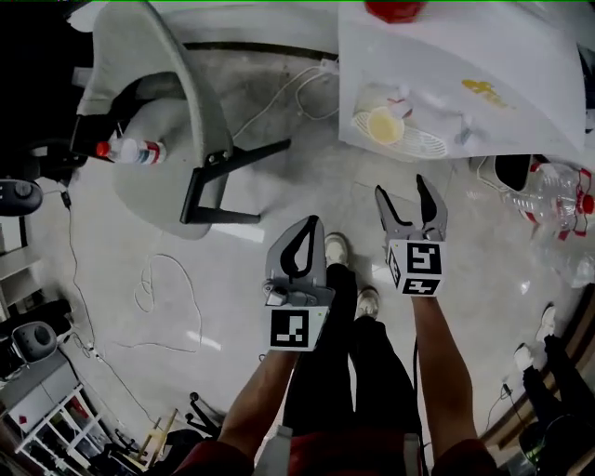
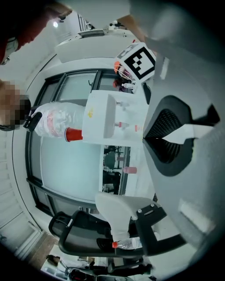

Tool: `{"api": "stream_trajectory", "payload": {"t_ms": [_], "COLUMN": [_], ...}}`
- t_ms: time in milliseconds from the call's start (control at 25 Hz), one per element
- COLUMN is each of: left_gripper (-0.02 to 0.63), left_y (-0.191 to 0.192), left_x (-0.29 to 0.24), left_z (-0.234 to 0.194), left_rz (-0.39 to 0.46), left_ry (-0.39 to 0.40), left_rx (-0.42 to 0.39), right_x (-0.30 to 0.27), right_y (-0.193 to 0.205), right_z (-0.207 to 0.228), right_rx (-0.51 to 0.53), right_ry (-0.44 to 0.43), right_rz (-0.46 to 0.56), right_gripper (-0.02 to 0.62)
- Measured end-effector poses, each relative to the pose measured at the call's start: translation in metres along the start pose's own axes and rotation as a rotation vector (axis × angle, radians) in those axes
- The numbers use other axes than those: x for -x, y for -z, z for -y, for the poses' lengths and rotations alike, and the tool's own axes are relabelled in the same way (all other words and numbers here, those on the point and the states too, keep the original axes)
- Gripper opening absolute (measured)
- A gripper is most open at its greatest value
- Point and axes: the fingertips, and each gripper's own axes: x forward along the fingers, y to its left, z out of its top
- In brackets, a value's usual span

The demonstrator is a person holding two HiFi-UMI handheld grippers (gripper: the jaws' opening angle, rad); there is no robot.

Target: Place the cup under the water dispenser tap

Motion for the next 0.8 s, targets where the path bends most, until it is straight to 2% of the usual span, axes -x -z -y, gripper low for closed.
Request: {"api": "stream_trajectory", "payload": {"t_ms": [120, 240, 400, 680, 800], "left_gripper": [-0.005, -0.005, -0.005, -0.005, -0.005], "left_y": [-0.023, -0.057, -0.096, -0.169, -0.199], "left_x": [0.022, 0.044, 0.078, 0.131, 0.149], "left_z": [0.006, 0.014, 0.028, 0.056, 0.071], "left_rz": [-0.017, 0.007, 0.003, 0.08, 0.114], "left_ry": [-0.016, -0.04, -0.06, -0.067, -0.06], "left_rx": [-0.008, -0.001, -0.001, -0.025, -0.061], "right_x": [0.047, 0.095, 0.163, 0.276, 0.315], "right_y": [-0.032, -0.069, -0.12, -0.192, -0.219], "right_z": [-0.008, -0.012, -0.012, -0.012, -0.009], "right_rx": [0.006, 0.001, 0.051, 0.061, 0.11], "right_ry": [-0.004, -0.011, 0.007, 0.017, 0.027], "right_rz": [0.051, 0.113, 0.195, 0.332, 0.384], "right_gripper": [0.322, 0.321, 0.318, 0.31, 0.31]}}
